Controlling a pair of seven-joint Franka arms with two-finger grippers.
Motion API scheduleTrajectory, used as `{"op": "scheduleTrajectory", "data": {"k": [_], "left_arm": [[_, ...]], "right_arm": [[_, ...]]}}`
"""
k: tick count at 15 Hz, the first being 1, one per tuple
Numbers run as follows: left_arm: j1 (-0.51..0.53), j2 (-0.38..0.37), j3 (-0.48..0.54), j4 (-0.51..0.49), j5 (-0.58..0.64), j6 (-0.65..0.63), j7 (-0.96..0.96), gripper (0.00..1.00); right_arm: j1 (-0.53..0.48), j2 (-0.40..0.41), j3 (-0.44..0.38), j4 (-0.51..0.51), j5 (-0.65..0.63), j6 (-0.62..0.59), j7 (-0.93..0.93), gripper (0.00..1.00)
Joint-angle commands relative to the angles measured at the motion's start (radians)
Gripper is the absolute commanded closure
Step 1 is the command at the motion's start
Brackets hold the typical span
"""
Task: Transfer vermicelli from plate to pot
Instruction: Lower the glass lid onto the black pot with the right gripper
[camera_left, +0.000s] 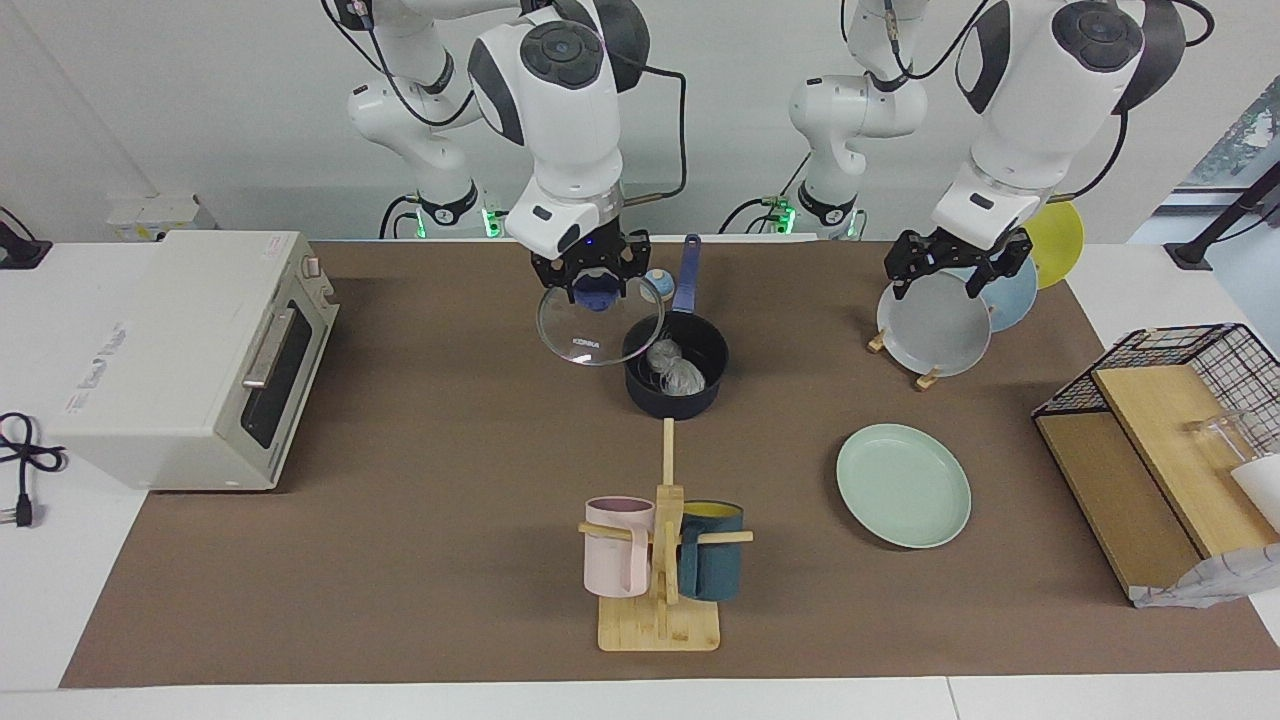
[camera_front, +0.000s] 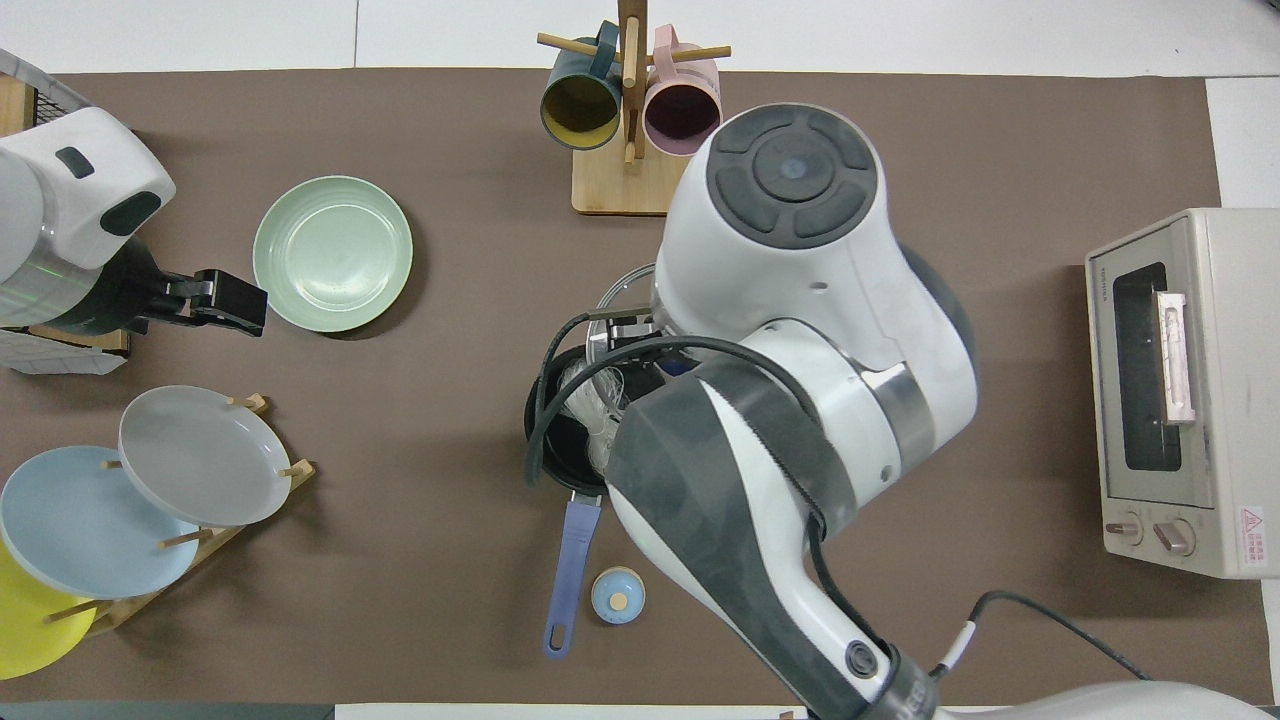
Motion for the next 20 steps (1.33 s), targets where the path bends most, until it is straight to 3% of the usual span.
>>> {"op": "scheduleTrajectory", "data": {"k": [1,7,13,20], "left_arm": [[0.005,-0.002,-0.013,0.044,0.019,-0.065,0.000,0.00],[0.010,-0.014,-0.008,0.039,-0.036,-0.064,-0.019,0.00],[0.011,-0.044,-0.008,-0.034,-0.057,0.024,-0.053,0.00],[0.024,-0.045,-0.021,-0.025,-0.063,-0.022,-0.054,0.00]], "right_arm": [[0.073,0.054,-0.001,0.024,-0.004,0.015,0.091,1.00],[0.144,0.155,-0.001,0.047,-0.062,0.079,0.158,1.00],[0.152,0.155,-0.001,0.033,-0.056,0.101,0.158,0.99],[0.152,0.155,-0.001,-0.011,-0.064,0.105,0.158,0.99]]}}
